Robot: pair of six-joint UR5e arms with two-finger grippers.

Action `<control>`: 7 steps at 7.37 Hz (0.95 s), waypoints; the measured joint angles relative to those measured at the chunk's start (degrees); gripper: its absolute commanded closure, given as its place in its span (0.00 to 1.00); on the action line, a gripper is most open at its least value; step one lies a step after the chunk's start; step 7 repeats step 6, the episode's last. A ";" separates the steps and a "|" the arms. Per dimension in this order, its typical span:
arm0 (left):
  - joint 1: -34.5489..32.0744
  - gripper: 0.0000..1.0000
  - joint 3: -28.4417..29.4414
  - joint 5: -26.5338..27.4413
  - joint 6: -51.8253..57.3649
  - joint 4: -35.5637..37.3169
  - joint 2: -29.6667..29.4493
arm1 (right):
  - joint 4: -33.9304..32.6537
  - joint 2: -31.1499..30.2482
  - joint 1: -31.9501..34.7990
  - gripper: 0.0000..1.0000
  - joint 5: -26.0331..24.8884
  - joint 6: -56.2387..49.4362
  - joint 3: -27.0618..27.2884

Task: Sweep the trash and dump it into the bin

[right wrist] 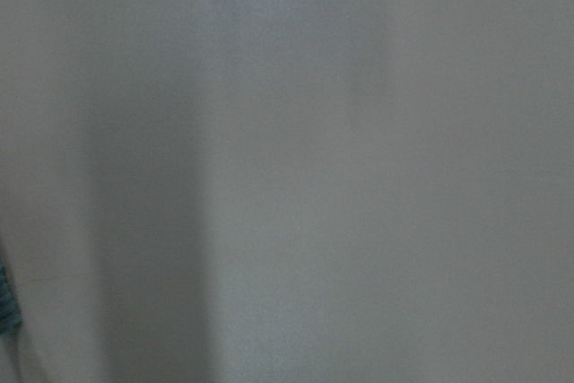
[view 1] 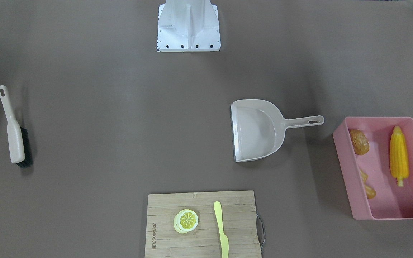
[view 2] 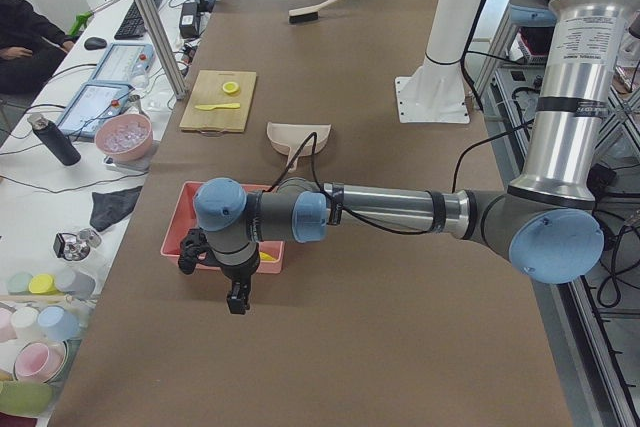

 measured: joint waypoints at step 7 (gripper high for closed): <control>0.02 0.02 -0.66 0.46 0.03 0.06 0.07 | 0.01 -0.06 -0.18 0.00 0.02 -0.01 -0.02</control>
